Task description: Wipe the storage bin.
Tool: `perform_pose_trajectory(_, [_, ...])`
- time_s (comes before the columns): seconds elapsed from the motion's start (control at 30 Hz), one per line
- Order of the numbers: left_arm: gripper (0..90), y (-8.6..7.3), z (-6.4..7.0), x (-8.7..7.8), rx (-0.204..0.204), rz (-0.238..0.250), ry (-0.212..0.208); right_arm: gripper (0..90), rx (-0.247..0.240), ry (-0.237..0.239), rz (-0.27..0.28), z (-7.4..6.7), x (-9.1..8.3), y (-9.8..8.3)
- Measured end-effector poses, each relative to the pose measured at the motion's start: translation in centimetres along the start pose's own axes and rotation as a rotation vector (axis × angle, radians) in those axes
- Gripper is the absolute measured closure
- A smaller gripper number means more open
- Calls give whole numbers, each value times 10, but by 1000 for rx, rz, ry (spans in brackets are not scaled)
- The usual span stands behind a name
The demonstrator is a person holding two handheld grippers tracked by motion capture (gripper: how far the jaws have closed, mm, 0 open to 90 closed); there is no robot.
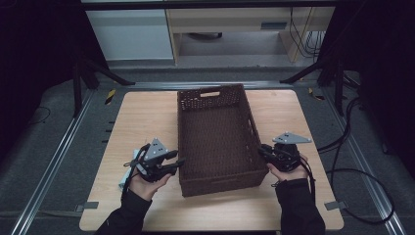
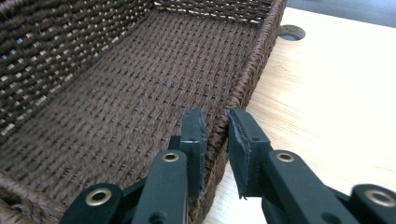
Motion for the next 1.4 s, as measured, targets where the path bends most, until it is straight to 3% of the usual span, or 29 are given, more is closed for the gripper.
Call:
perform_pose_trajectory(0.17, [554, 4, -9, 12, -2, -17, 18, 778, 0, -27, 4, 1, 4, 2])
perform_pose_trajectory(0.23, [557, 1, -11, 16, -22, -10, -8, 780, 6, -31, 7, 2, 6, 3])
perform_pose_trajectory(0.33, [557, 0, -10, 16, -26, -9, -11, 768, 5, -43, 5, 3, 8, 4])
perform_pose_trajectory(0.43, [563, -1, -9, 15, -36, -10, -4, 670, 25, -30, 12, 3, 8, 5])
perform_pose_trajectory(0.63, [560, -5, 0, 10, -19, -11, 10, 572, 35, -42, 20, 5, -2, 4])
perform_pose_trajectory(0.7, [557, -7, 4, 8, -14, -9, 5, 587, 34, -35, 14, 5, -3, 2])
perform_pose_trajectory(0.87, [549, -8, 5, 4, -4, -13, -20, 753, 16, -10, -36, 1, 0, -2])
perform_pose_trajectory(0.93, [557, -5, 4, 3, 4, -20, -37, 770, 15, -19, -39, 1, 2, -2])
perform_pose_trajectory(1.03, [518, 2, -1, 0, 15, -2, -2, 783, 19, -31, -41, 1, 3, 0])
perform_pose_trajectory(1.13, [494, 9, -10, 5, 14, 8, 5, 795, 18, -41, -42, 6, 7, 2])
perform_pose_trajectory(1.3, [486, 6, -15, 18, 3, 2, -36, 803, 28, -62, -35, 14, 14, 5])
perform_pose_trajectory(1.4, [495, 6, -14, 20, -3, -12, -50, 732, 37, -63, -27, 14, 12, 5])
Point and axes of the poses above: each handheld gripper's, and its own axes: x roughly forward along the jaws, y roughly out of its top, z roughly to its right, the point moved 2 cm from there along x, roughly forward along the jaws, and after that the axes turned 10 degrees about -x, right-handed, at the moved point
